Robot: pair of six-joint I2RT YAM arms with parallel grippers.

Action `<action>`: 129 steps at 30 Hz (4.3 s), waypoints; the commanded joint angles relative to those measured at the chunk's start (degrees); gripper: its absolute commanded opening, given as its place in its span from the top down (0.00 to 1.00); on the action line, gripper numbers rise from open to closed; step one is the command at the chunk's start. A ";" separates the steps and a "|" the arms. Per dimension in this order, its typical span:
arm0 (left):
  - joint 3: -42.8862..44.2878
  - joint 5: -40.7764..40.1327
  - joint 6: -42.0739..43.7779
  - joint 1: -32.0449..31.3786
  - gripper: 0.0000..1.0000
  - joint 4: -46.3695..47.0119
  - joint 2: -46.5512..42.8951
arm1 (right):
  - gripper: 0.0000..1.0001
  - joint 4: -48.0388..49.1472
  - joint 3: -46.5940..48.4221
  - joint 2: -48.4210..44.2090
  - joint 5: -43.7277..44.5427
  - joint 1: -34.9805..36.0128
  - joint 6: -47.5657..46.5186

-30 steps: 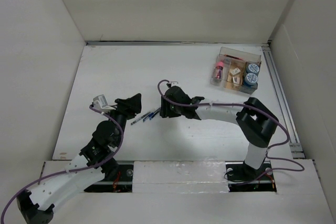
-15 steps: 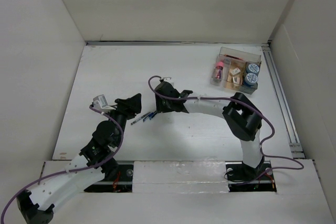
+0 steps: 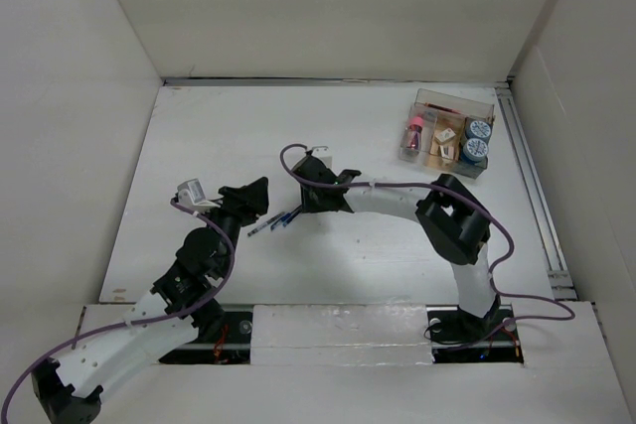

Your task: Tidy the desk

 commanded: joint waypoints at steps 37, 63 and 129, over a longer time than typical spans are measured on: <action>-0.02 0.59 0.40 0.14 0.36 2.06 0.31 | 0.52 -6.73 1.36 3.20 11.46 2.47 2.17; -0.20 1.11 0.40 0.14 0.36 2.58 1.10 | 1.00 9.84 -11.58 -13.05 4.80 -11.58 8.23; -0.02 0.41 0.66 0.14 0.36 3.81 4.45 | 0.84 32.02 3.55 -3.91 -11.03 -55.55 30.39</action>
